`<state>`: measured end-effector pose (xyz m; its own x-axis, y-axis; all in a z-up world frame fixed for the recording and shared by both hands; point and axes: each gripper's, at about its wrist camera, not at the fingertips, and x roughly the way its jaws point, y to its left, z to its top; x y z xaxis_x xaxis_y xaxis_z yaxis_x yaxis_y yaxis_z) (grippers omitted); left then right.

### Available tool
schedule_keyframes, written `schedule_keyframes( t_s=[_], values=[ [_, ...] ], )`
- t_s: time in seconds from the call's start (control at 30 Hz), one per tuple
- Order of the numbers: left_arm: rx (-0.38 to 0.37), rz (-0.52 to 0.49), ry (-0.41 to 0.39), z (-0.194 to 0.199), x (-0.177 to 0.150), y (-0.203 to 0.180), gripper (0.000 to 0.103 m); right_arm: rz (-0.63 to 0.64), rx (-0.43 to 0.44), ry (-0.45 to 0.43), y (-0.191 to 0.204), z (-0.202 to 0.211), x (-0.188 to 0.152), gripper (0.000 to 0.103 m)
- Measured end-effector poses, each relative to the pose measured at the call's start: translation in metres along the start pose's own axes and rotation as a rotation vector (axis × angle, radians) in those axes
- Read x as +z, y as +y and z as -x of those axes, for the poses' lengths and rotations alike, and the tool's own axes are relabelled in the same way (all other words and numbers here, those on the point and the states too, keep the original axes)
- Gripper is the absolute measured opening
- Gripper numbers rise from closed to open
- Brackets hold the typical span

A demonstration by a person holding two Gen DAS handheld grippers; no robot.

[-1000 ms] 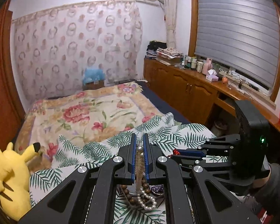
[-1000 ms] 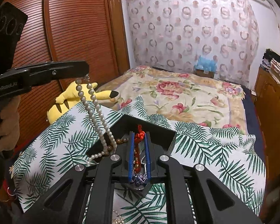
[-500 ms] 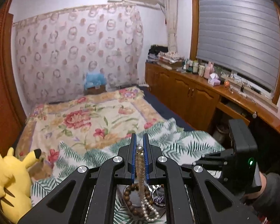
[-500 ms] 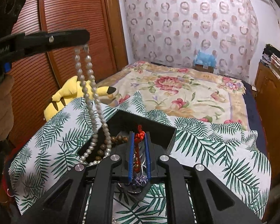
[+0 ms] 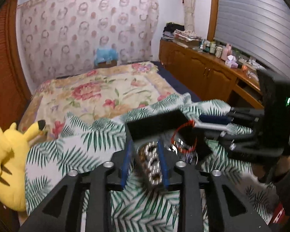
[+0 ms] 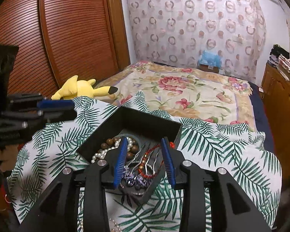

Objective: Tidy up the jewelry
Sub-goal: 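Lower the pearl strand into the box with left tool while right tool releases the red bracelet there, then grasp the silver earring with left tool while right tool grasps the gold pendant chain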

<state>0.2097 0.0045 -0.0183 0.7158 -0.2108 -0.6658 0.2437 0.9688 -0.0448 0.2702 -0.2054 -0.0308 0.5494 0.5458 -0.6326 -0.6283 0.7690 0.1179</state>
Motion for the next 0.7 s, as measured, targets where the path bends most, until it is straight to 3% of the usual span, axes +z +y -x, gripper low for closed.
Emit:
schedule_keyframes(
  t_s=[0.07,0.23,0.47,0.57,0.7],
  values=[
    [0.01,-0.002,0.011,0.002,-0.009,-0.001,0.033,0.006,-0.005,-0.005,0.004,0.007,-0.005,0.039],
    [0.004,0.002,0.047,0.008,-0.039,-0.005,0.053,0.018,-0.017,-0.014,0.014,0.032,-0.025,0.039],
    [-0.005,0.003,0.09,0.008,-0.069,-0.017,0.058,0.029,-0.041,0.044,0.023,0.051,-0.062,0.039],
    [-0.007,0.008,0.1,0.007,-0.078,-0.019,0.067,0.019,-0.05,0.072,0.022,0.053,-0.078,0.039],
    [-0.01,0.012,0.112,0.006,-0.085,-0.022,0.069,-0.011,-0.06,0.119,0.017,0.05,-0.098,0.035]
  ],
)
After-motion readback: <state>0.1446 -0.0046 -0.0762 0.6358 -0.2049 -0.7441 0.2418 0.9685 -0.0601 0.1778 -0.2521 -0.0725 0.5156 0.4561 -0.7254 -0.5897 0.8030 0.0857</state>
